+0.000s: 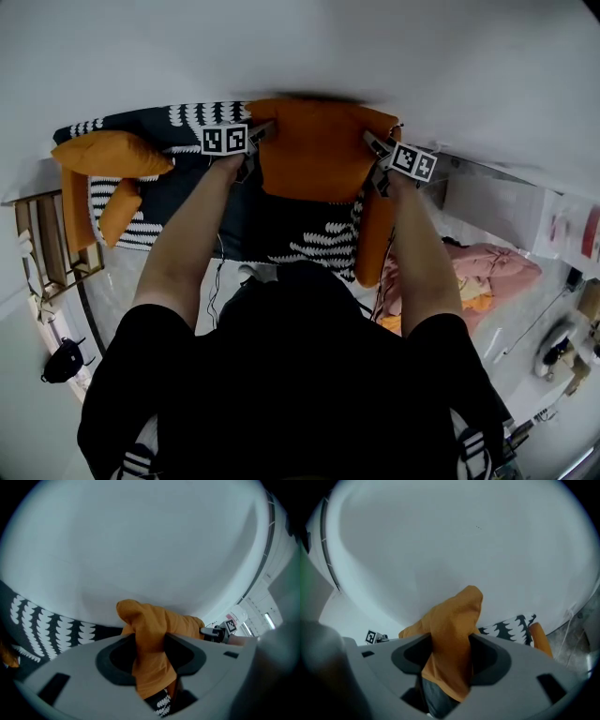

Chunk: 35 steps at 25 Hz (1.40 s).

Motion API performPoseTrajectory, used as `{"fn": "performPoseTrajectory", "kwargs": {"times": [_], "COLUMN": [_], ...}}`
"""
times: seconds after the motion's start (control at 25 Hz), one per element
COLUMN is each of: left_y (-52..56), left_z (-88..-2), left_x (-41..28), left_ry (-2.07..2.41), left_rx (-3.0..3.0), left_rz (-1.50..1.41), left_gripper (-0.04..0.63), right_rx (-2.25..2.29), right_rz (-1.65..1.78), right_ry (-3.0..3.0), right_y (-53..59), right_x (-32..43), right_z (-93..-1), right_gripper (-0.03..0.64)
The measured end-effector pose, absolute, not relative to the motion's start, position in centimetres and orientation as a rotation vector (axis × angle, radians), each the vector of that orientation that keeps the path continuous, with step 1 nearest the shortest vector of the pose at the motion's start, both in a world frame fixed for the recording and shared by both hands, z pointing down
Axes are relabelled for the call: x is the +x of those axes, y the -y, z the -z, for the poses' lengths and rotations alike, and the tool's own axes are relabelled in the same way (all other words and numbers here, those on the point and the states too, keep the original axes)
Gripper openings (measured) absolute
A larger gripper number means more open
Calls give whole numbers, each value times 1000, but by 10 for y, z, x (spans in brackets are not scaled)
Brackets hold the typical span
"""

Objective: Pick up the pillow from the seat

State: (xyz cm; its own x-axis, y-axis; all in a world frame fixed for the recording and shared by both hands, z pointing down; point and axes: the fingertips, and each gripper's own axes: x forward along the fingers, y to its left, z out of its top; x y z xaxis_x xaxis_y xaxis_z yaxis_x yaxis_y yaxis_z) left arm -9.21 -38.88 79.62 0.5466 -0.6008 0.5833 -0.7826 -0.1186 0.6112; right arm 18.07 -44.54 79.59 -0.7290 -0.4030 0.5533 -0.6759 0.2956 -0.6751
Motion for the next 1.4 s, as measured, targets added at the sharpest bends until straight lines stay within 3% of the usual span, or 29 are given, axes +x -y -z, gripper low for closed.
{"fn": "performPoseTrajectory", "kwargs": {"times": [1.4], "left_y": [336], "left_z": [-746], "left_x": [-73], "left_ry": [1000], "left_rx": [1953], "left_rz": [-275], "left_gripper": [158], "right_rx": [1209], "right_rz": [-1360], "right_ry": [2301], "right_y": [367], "right_x": [204], "right_z": [-739], "right_gripper": [235]}}
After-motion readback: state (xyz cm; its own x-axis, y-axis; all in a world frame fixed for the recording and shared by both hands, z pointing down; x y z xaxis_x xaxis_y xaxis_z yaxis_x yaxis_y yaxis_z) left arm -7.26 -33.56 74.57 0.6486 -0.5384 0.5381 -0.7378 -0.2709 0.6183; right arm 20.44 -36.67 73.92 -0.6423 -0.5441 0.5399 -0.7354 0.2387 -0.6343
